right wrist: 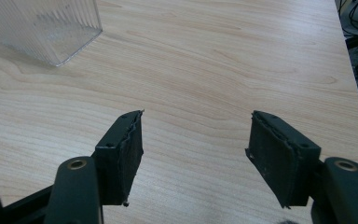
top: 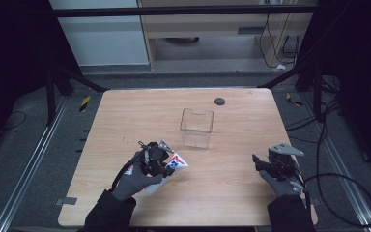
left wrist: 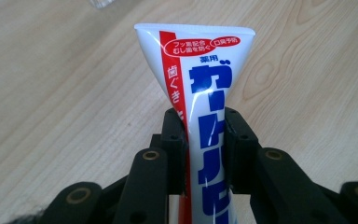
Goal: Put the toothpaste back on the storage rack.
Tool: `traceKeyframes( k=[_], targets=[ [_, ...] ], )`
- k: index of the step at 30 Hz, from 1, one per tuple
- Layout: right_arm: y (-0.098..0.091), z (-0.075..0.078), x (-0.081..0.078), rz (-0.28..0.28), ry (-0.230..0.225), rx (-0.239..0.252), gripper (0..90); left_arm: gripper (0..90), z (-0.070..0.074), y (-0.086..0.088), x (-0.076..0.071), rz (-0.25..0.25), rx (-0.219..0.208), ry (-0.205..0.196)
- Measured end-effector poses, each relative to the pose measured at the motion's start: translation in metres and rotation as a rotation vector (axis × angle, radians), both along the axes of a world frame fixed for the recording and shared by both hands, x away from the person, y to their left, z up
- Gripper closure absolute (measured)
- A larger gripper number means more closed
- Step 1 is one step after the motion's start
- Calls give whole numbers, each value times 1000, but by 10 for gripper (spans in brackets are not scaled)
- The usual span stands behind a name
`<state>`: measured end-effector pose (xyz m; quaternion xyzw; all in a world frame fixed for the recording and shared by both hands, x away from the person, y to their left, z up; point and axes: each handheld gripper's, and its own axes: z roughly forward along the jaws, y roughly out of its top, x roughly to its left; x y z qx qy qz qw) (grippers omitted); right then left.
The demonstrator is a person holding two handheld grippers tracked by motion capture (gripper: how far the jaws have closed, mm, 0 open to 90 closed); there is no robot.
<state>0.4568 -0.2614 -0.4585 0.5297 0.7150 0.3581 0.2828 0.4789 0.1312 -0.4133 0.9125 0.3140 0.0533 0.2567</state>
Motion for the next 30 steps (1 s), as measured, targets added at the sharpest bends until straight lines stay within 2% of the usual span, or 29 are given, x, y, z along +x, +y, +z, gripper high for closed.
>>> traceKeyframes(
  k=[1,4,6,7,10,11,13,14,15,17,18,19,20,21,23,25,26,30],
  targets=[
    [0,0,0,-2,-1,1,351,728,7,4,-1,8,-26,-22],
    [0,0,0,0,-2,-1,351,729,13,7,-2,24,-50,-46],
    [0,0,0,-1,-2,0,351,731,21,12,-1,52,-93,-85],
    [0,0,0,-1,-2,0,351,732,21,12,-1,52,-93,-85],
    [-1,0,0,-5,-6,-2,351,732,34,18,1,87,-143,-133],
    [-1,0,0,-6,-5,-1,351,732,34,18,1,87,-143,-133],
    [0,0,0,-5,-7,-1,351,732,47,24,2,127,-185,-192],
    [0,0,0,-5,-7,-1,351,732,47,24,2,127,-185,-192],
    [0,1,0,-7,-9,-1,351,732,55,27,4,152,-211,-231],
    [0,1,-1,-8,-12,-3,351,731,63,30,9,183,-265,-249],
    [0,1,-1,-8,-12,-3,351,731,63,30,9,183,-265,-249],
    [0,1,-1,-8,-20,-4,351,731,69,31,13,219,-292,-281],
    [0,1,-1,-8,-20,-4,351,731,69,31,13,219,-292,-281],
    [0,1,-2,-10,-23,0,351,732,74,32,18,250,-307,-324],
    [-1,1,-1,-9,-29,0,351,731,79,34,23,277,-350,-344],
    [-1,1,-1,-9,-29,2,351,732,82,35,26,291,-366,-354],
    [-1,1,-1,-9,-29,0,350,731,88,37,32,309,-402,-364],
    [0,-1,-1,-7,-26,-5,350,731,95,37,42,352,-447,-407]
  ],
)
